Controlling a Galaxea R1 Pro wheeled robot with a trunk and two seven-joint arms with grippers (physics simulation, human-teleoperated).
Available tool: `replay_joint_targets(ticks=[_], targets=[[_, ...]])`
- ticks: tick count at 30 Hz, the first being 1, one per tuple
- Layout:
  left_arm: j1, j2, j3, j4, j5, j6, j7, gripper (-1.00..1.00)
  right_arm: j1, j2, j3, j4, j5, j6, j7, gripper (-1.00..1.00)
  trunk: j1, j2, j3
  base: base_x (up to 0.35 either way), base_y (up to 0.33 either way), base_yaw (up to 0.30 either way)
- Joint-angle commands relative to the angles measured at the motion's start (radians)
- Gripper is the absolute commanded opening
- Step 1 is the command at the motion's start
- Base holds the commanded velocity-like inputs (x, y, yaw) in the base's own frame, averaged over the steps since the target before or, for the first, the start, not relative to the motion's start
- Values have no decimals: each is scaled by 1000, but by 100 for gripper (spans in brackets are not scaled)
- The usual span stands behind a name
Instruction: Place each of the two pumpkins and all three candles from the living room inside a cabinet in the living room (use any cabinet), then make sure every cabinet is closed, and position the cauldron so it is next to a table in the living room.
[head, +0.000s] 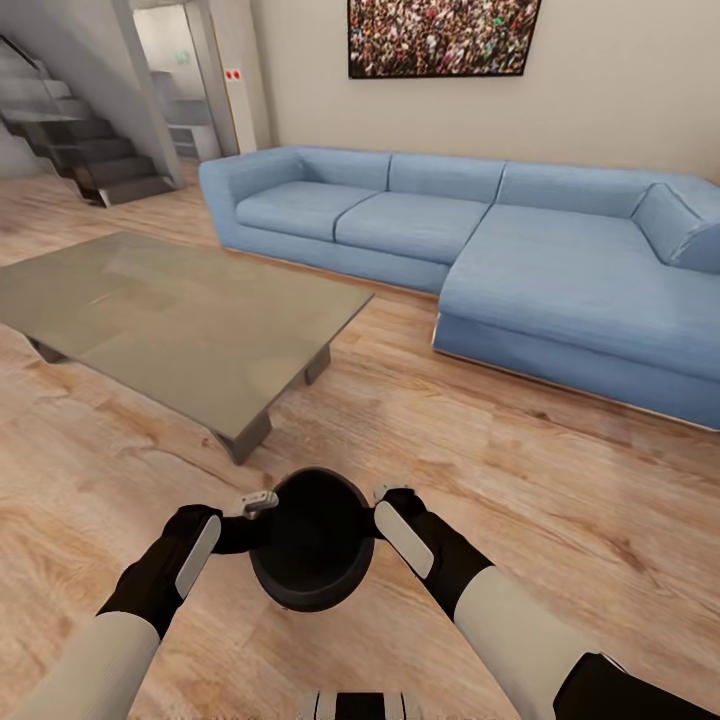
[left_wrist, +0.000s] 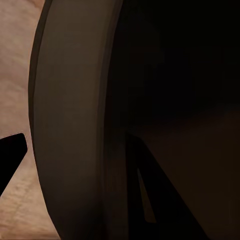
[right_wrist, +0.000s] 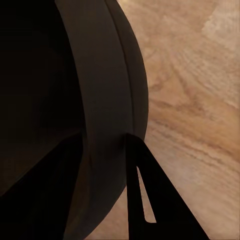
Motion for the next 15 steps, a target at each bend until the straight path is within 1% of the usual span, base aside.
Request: replay_joint_targets(ticks=[1,4,7,10,15], targets=[[0,3,-3,1,-62,0,-1,-100,-2,0,27,-36,-33,-9,-10,-100,0,-1,-5,0,0,23],[0,3,-3,1,-62,0,-1,-100,-2,0,27,-36,-33,-9,-10,-100,1,-1,-16,0,0,-11],[0,3,-3,1,-62,-1,-1,-100,-2,0,27,-36,-33,-9,-10,-100,3,-2,-28,0,0,-125],[0,3,-3,0,-62,0,-2,-100,-2,0,27,-36,-33,-9,-10,-100,3,-2,-28,0,0,-91],[0,3,-3,-1,-62,0,-4,-100,-2,0,27,-36,-33,-9,-10,-100,3,-2,-28,4,1,-20]])
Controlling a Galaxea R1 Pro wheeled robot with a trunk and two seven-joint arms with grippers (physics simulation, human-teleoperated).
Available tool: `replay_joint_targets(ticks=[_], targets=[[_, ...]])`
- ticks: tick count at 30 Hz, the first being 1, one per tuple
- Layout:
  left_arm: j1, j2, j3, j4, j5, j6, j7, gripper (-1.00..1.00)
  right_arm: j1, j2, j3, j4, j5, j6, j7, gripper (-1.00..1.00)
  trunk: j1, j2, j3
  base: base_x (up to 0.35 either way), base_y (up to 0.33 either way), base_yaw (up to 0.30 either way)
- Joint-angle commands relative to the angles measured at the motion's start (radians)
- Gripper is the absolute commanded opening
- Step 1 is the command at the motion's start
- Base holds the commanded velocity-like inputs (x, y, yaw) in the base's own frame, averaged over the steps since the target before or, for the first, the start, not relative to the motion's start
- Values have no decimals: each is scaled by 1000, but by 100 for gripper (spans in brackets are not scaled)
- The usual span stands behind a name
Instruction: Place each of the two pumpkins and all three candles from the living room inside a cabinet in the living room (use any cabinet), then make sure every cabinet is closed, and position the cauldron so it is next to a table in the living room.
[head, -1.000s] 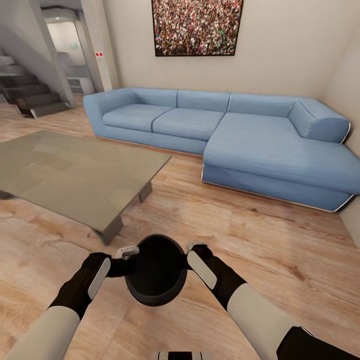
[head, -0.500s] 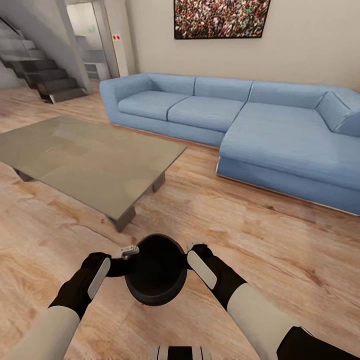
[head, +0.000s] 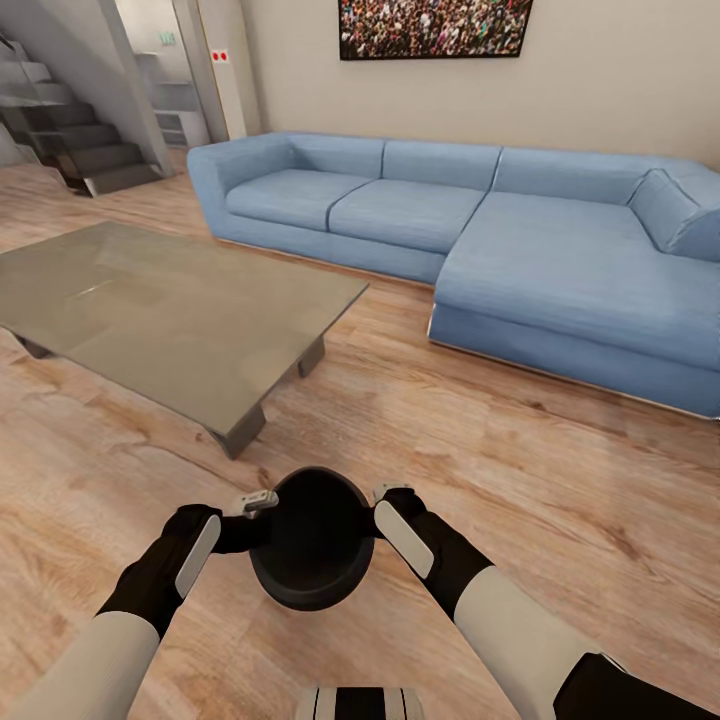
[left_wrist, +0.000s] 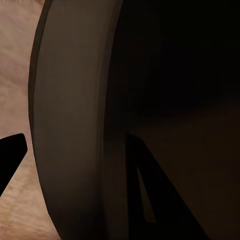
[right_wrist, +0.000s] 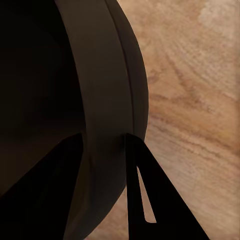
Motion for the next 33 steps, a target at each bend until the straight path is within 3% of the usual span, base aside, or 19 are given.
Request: replay_joint_targets(ticks=[1,12,23,33], targets=[[0,2,-4,1,-60,1,-1,-100,-2,0,28,-32,-36,-10,-10,-100,0,0,-1,64,31,-5],[0,2,-4,1,-60,2,-1,-100,-2,0,28,-32,-36,-10,-10,-100,0,0,-1,184,55,-1],[0,2,-4,1,-60,0,-1,-100,-2,0,28,-38,-36,-10,-10,-100,0,0,-1,27,2,0],[0,2,-4,1,-60,0,0,-100,-2,0,28,-38,-36,-10,-10,-100,4,-2,-35,0,0,0]])
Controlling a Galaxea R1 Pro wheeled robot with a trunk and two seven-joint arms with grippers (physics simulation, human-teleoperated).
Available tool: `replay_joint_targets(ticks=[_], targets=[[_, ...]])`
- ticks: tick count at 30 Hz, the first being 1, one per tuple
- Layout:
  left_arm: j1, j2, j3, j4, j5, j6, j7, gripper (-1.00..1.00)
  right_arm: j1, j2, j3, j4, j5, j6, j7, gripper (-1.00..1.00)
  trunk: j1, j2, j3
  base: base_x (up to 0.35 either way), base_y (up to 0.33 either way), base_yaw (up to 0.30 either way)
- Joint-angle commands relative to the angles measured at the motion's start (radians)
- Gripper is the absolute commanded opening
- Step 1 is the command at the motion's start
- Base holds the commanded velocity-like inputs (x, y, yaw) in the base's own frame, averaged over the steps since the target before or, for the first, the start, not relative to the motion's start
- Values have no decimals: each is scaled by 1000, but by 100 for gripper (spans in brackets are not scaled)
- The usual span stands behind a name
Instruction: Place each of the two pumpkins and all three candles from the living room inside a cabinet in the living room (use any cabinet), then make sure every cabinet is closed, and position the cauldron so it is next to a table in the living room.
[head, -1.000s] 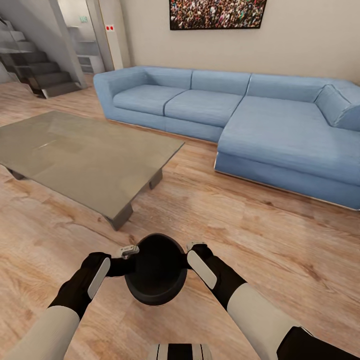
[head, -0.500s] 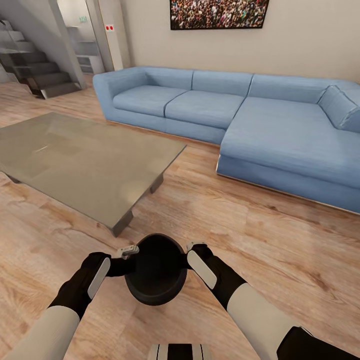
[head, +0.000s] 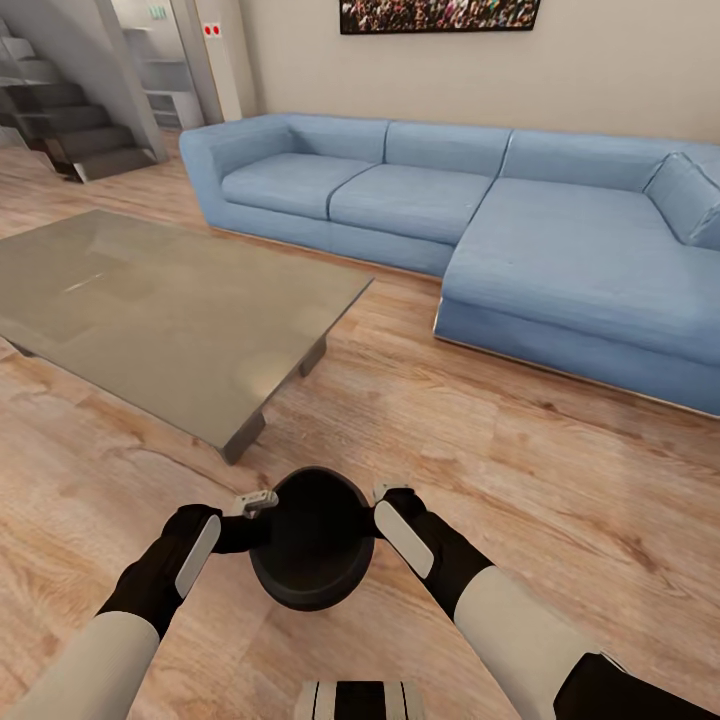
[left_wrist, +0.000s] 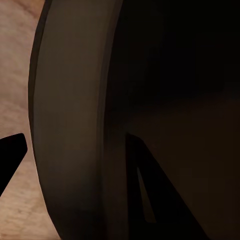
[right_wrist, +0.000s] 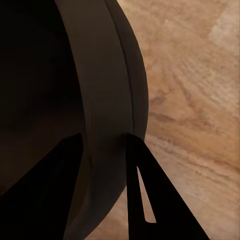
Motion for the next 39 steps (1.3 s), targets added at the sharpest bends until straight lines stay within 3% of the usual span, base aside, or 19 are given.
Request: replay_joint_targets(ticks=[1,32,39], targets=[[0,2,-4,1,-61,0,-1,-100,-2,0,27,-40,-34,-8,-10,-100,0,0,-1,0,0,0],[0,2,-4,-1,-61,0,-1,-100,-2,0,27,-40,-34,-8,-9,-100,0,0,-1,58,25,0],[0,2,-4,-1,-61,0,-1,-100,-2,0,27,-40,-34,-8,-9,-100,3,-2,-28,0,0,0]])
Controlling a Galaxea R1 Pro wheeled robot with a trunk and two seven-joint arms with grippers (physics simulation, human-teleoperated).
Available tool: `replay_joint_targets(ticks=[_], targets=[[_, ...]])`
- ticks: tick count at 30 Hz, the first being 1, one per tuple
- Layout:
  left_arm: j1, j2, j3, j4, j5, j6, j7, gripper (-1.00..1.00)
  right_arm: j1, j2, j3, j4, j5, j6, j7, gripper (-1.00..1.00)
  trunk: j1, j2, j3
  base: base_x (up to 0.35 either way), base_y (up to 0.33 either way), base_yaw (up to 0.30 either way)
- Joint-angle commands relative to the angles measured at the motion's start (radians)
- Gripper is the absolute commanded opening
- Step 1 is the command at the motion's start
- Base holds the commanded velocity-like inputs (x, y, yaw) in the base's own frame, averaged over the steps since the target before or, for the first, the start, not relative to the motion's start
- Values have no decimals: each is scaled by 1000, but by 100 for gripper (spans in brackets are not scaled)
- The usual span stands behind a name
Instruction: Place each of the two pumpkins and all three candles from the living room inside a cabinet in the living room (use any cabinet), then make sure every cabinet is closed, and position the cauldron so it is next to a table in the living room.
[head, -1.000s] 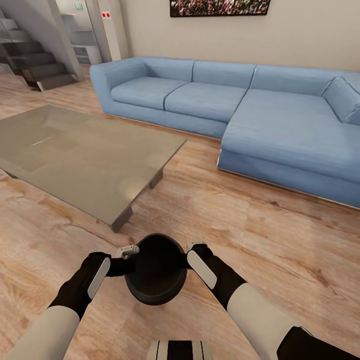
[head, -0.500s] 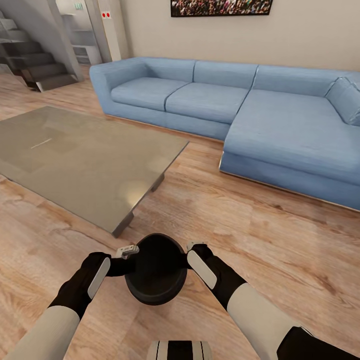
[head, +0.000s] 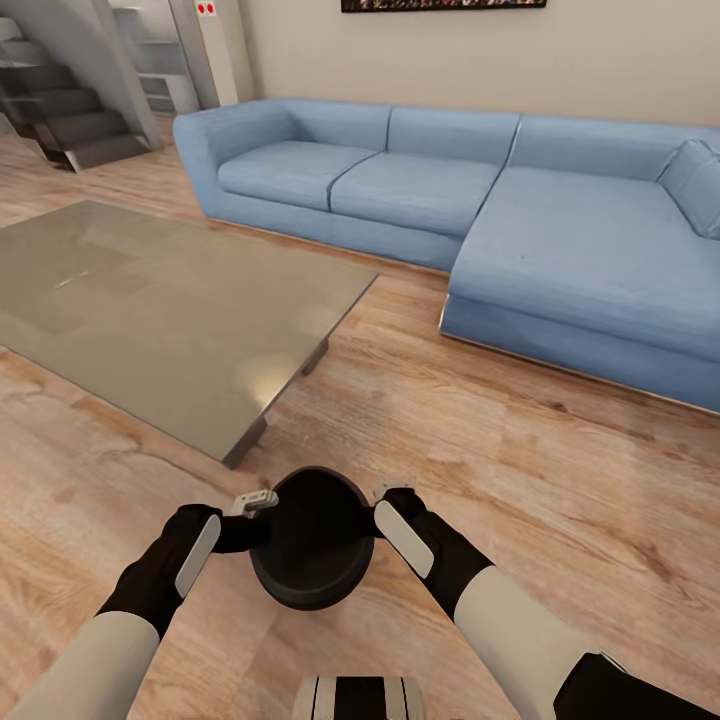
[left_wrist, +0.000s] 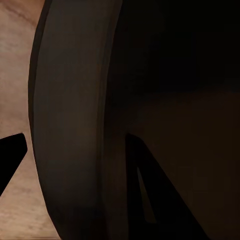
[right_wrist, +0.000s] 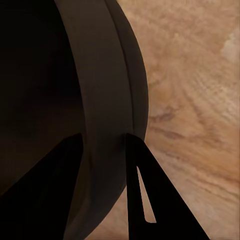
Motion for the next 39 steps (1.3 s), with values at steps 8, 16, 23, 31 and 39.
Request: replay_joint_targets(ticks=[8,16,23,31,39], targets=[[0,2,-4,2,-60,0,-1,-100,-2,0,29,-38,-36,-9,-10,-100,1,-1,-8,0,0,0],[0,2,-4,2,-60,1,-2,-100,-2,0,30,-38,-36,-8,-10,-100,1,-1,-8,79,45,0],[0,2,-4,1,-60,0,-2,-100,-2,0,30,-38,-36,-8,-10,-100,1,-1,-8,33,18,0],[0,2,-4,0,-60,0,-1,-100,-2,0,30,-38,-36,-8,-10,-100,2,-2,-20,2,1,0],[0,2,-4,1,-60,0,0,-100,-2,0,30,-38,-36,-8,-10,-100,3,-2,-32,0,0,0]])
